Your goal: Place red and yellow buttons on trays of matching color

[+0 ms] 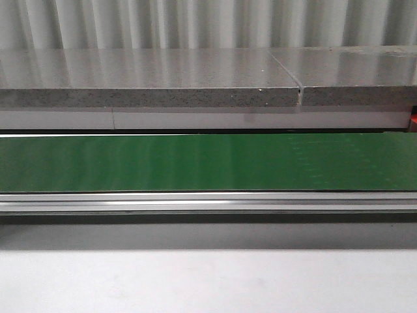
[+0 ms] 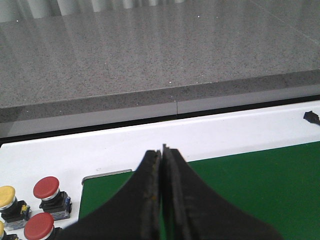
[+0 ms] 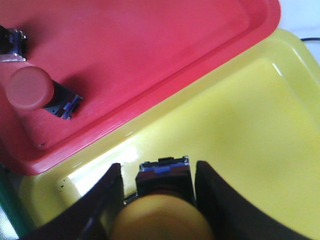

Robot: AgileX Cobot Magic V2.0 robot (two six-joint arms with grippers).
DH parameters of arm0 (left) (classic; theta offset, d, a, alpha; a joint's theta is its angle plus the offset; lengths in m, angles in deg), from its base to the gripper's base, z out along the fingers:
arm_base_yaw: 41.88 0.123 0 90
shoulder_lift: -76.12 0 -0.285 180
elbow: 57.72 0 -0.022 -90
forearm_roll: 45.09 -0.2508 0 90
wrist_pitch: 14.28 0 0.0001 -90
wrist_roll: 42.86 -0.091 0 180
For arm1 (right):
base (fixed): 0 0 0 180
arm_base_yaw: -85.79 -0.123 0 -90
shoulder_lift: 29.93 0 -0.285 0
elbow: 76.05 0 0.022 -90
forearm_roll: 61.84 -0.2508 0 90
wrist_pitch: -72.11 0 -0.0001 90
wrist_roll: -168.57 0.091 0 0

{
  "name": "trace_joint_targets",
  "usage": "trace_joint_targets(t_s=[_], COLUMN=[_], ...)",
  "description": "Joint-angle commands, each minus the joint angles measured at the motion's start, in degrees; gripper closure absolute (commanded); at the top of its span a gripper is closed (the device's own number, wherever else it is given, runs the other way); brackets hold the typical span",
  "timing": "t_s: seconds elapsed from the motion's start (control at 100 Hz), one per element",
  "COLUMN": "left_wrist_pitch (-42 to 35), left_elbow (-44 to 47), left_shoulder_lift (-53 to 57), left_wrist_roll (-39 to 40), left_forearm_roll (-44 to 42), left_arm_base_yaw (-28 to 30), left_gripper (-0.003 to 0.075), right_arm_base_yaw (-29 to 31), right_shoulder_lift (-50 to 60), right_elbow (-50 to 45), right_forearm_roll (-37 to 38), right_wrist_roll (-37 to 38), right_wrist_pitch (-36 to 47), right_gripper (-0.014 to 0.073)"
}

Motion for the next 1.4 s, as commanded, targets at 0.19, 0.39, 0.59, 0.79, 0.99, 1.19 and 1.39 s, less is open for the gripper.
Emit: trace_joint_targets(t_s=[0.19,0.39,0.59,0.79,0.99,1.19,1.39], left_wrist_pitch=[-4.20,-4.20,-4.20,-4.20,-4.20,-4.20,-4.20], left_elbow=[-1.62,-1.62,-1.62,-1.62,-1.62,-1.62,-1.62], left_shoulder_lift=[-0.15,-0.15,-0.15,-0.15,-0.15,-0.15,-0.15], left_wrist_roll=[0.09,0.09,0.09,0.09,0.09,0.09,0.09], left_forearm_roll=[0.57,0.57,0.57,0.57,0.57,0.57,0.57], left_arm_base_yaw=[-0.45,-0.45,-0.45,-0.45,-0.45,-0.45,-0.45], left_gripper=[0.0740,0.0740,0.0740,0.0740,0.0740,0.0740,0.0740], right_arm_base_yaw=[0.54,0.54,0.54,0.54,0.54,0.42,-1.60], right_shoulder_lift=[-6.67,-11.42,-13.47,-13.60,-13.07,-7.74,0.73], right_elbow=[1.56,1.56,1.51,1.51,1.56,1.62,1.62], right_forearm_roll=[-0.42,-0.42,-0.42,-0.42,-0.85,-1.47,-2.39], right_wrist_roll=[0.07,0.31,0.31,0.38,0.76,0.77,0.77], right_wrist_pitch=[3.65,3.82,3.94,3.88,3.47,4.00,4.15], right_gripper=[0.0462,0.0462,0.0457,0.0229,-0.0049,-0.0052,-0.0052])
